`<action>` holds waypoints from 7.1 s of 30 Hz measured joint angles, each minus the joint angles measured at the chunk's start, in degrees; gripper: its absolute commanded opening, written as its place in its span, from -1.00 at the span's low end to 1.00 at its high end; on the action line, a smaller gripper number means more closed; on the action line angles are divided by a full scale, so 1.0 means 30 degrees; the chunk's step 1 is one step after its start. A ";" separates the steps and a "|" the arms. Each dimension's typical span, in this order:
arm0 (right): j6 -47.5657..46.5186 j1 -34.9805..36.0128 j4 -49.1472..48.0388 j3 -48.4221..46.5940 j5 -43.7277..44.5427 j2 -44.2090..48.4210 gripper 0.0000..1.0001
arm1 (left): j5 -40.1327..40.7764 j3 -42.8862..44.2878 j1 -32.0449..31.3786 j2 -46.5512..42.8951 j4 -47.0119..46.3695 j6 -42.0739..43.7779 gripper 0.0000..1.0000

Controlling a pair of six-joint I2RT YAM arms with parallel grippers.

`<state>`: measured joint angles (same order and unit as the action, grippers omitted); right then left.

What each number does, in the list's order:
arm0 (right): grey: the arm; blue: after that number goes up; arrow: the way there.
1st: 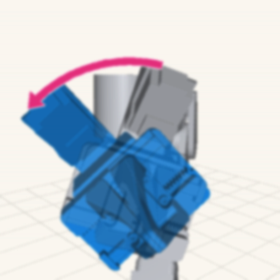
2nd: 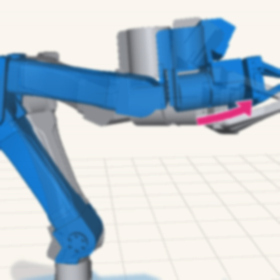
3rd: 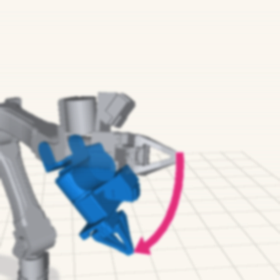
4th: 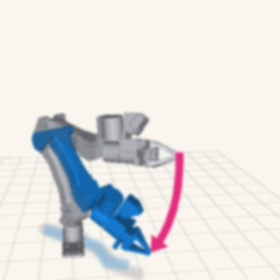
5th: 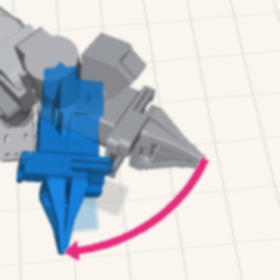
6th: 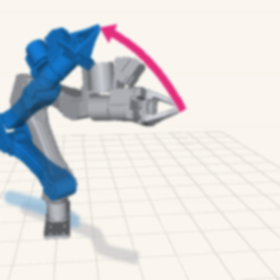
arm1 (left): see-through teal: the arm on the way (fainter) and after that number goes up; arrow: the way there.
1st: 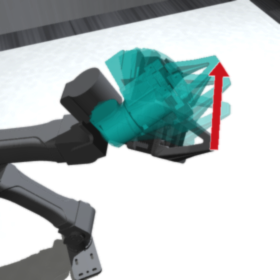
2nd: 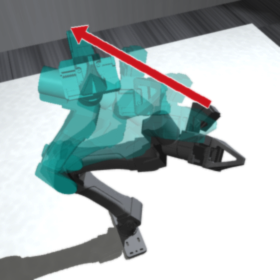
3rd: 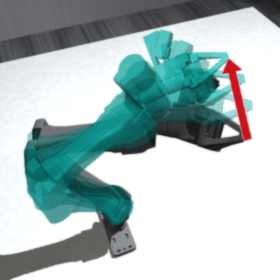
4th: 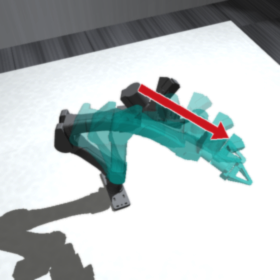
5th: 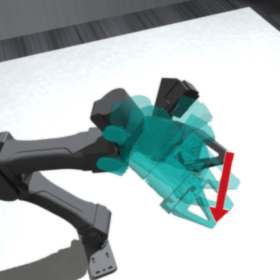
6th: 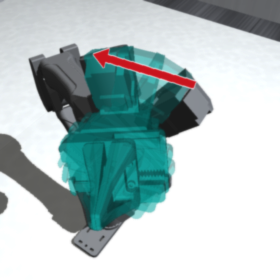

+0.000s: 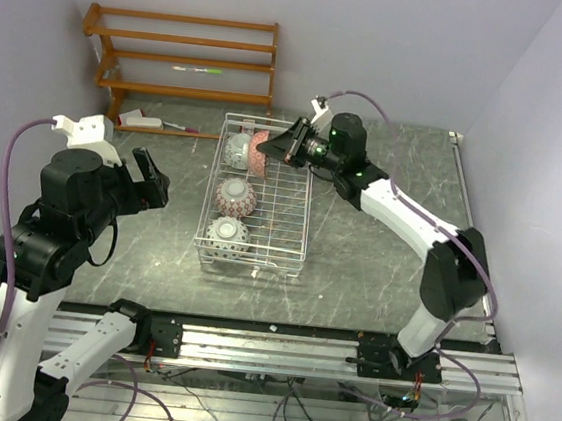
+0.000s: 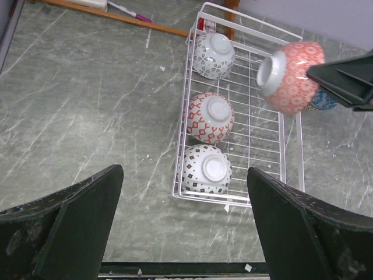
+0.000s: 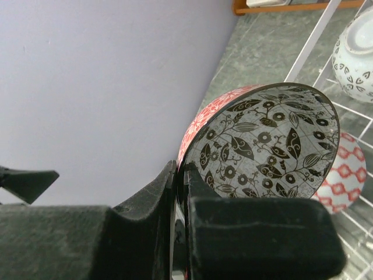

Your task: Load the bowls into the dish rack

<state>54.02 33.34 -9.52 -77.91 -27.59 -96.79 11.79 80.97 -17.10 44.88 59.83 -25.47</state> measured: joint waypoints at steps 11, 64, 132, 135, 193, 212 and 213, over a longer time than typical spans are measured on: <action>0.3745 -0.1129 -0.6462 0.1705 -0.0510 -0.4371 -1.00 | 0.0015 0.0306 0.0000 -0.0015 0.0168 -0.0007 1.00; -0.0350 -0.3701 0.1647 0.0029 0.3461 -0.5457 -0.41 | -0.0007 -0.0197 0.0000 0.0466 -0.0015 -0.0015 1.00; -0.9697 0.0510 1.0703 -0.6980 1.4666 -0.7701 -0.15 | 0.0000 -0.1282 0.0000 0.0692 -0.0197 0.0022 0.99; -0.9486 0.0525 1.0331 -0.6681 1.3202 -0.7286 -0.15 | -0.0007 -0.1494 0.0000 0.0685 -0.0444 0.0007 0.99; -1.0142 -0.4532 1.5263 -0.8065 1.4098 -0.3657 0.22 | -0.0029 -0.1887 0.0000 0.0546 -0.0597 -0.0015 0.99; -1.1628 -0.4131 1.4957 -0.8313 1.2174 -0.8080 0.03 | -0.0160 -0.2011 0.0000 0.0648 -0.0867 -0.0466 1.00; -1.1650 -0.4131 1.4783 -0.8313 1.2189 -0.8204 0.02 | -0.0160 -0.2011 0.0000 0.0648 -0.0867 -0.0474 1.00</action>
<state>19.07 20.95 34.83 -102.85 8.97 -121.40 11.31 74.94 -17.10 46.83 57.23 -26.89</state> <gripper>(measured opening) 0.536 0.996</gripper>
